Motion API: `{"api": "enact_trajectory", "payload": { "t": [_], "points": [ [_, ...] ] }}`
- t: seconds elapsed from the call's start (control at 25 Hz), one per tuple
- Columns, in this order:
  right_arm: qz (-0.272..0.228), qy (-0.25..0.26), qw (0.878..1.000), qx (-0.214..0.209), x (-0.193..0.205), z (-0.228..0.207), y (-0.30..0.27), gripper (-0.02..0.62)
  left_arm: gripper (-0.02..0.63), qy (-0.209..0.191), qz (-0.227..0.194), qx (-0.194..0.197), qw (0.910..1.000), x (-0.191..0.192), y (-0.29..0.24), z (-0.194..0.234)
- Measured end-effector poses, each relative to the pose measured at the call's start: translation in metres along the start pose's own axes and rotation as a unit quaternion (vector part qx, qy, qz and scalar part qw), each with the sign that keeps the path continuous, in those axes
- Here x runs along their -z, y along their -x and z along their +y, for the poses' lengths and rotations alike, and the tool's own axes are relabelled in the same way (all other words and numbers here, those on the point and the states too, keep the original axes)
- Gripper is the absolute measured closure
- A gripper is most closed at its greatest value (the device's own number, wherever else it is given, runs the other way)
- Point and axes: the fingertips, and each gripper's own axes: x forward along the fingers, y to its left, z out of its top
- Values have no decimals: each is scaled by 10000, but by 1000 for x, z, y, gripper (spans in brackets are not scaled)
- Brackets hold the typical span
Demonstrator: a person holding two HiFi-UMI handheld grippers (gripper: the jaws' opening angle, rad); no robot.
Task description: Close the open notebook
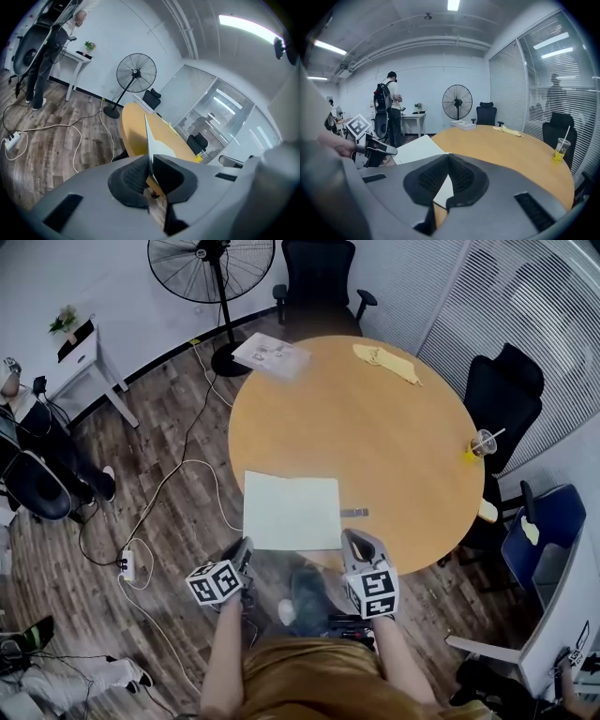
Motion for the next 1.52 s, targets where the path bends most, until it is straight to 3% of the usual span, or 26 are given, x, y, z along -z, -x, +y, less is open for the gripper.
{"api": "enact_trajectory", "payload": {
  "t": [0.56,1.04,1.52],
  "points": [
    [-54,-7,10000,60,-5,-6,5,583,561,-652,-138,106,9977,-18,-5,-26],
    [-115,1,9999,-51,-13,4,3,583,558,-1805,78,186,9834,-18,-6,-58],
    [-83,-9,10000,8,-8,2,8,583,551,-2084,104,736,9752,-13,-11,-87]
  ]
}}
